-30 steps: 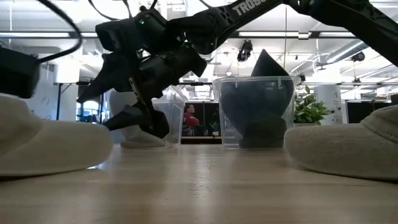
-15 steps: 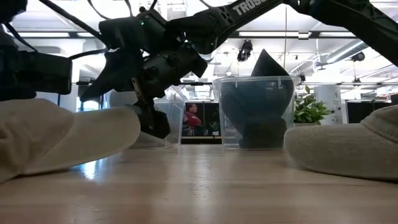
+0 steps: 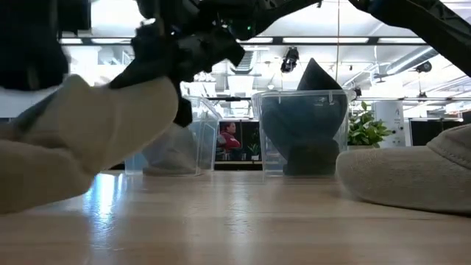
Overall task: Pick & Place hat
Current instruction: Put the left brown cap into the left transparent bin
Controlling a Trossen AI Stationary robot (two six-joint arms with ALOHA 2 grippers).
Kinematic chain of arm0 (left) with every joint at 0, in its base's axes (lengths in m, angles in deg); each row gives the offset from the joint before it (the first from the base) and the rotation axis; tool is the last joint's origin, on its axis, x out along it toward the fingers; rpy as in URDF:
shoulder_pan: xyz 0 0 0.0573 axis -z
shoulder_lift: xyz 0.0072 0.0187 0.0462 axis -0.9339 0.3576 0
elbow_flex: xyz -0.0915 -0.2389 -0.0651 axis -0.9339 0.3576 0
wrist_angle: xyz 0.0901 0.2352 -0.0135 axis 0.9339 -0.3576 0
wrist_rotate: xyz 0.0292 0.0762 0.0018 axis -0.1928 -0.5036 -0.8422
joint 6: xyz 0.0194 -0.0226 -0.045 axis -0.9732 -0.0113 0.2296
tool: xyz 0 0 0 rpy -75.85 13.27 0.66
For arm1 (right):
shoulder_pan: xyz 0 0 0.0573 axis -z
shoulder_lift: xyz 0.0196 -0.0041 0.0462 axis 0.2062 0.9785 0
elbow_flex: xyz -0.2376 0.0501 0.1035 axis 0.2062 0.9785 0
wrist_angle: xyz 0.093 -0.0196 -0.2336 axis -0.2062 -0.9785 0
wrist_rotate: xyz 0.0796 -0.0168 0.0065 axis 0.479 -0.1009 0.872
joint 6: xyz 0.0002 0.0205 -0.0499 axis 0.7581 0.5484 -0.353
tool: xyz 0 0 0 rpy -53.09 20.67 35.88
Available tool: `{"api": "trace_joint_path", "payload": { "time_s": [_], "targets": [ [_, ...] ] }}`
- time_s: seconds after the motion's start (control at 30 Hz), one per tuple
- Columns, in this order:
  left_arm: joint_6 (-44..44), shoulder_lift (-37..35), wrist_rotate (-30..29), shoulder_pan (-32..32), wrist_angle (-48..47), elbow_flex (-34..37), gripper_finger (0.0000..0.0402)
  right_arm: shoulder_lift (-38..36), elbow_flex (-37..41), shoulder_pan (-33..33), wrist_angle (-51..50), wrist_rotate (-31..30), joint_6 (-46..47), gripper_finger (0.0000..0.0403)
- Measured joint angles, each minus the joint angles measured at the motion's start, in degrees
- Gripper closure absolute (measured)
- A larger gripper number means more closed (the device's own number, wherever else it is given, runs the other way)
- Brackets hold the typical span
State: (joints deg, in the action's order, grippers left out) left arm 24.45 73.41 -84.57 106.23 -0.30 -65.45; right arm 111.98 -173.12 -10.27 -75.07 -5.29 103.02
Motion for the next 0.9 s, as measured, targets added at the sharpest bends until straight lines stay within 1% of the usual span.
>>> {"api": "trace_joint_path", "payload": {
  "time_s": [0.1,0.13,0.2,0.3,0.37,0.43,0.5,0.63,0.73,0.9],
  "targets": [
    [-1.3,-6.0,0.0,0.8,-3.0,-3.0,0.0335,-2.2,-1.4,1.4,-4.4,-0.3,-5.8,0.0388],
    [-1.9,-7.7,0.0,0.9,-3.5,-3.9,0.0335,-3.2,-2.0,1.9,-6.2,-1.2,-8.4,0.0388],
    [-3.9,-11.3,0.0,0.9,-3.2,-6.4,0.0335,-5.3,-3.2,2.4,-10.2,-5.5,-14.7,0.0388],
    [-7.4,-15.7,-0.8,0.9,-2.9,-10.7,0.0335,-8.5,-5.7,2.9,-15.7,-14.5,-26.1,0.0388],
    [-10.8,-17.8,-0.8,0.9,-2.9,-13.5,0.0335,-10.7,-7.4,2.9,-17.8,-20.0,-33.3,0.0389],
    [-14.4,-19.4,-0.9,0.9,-2.7,-16.3,0.0335,-13.0,-9.1,2.9,-18.3,-23.4,-39.3,0.0389],
    [-17.2,-20.5,-0.9,0.9,-2.1,-19.0,0.0335,-14.9,-10.8,2.9,-18.5,-27.2,-44.5,0.0389],
    [-20.9,-21.2,-0.9,0.9,-2.4,-22.3,0.0335,-18.0,-12.9,2.7,-18.4,-37.0,-55.3,0.0389],
    [-22.3,-21.2,-0.9,0.9,-2.4,-22.9,0.0335,-18.7,-14.6,3.1,-19.3,-45.6,-62.5,0.0389],
    [-22.0,-20.5,-1.2,0.9,-2.5,-22.6,0.0335,-18.3,-13.5,5.3,-23.6,-58.1,-81.1,0.0389]
  ]
}}
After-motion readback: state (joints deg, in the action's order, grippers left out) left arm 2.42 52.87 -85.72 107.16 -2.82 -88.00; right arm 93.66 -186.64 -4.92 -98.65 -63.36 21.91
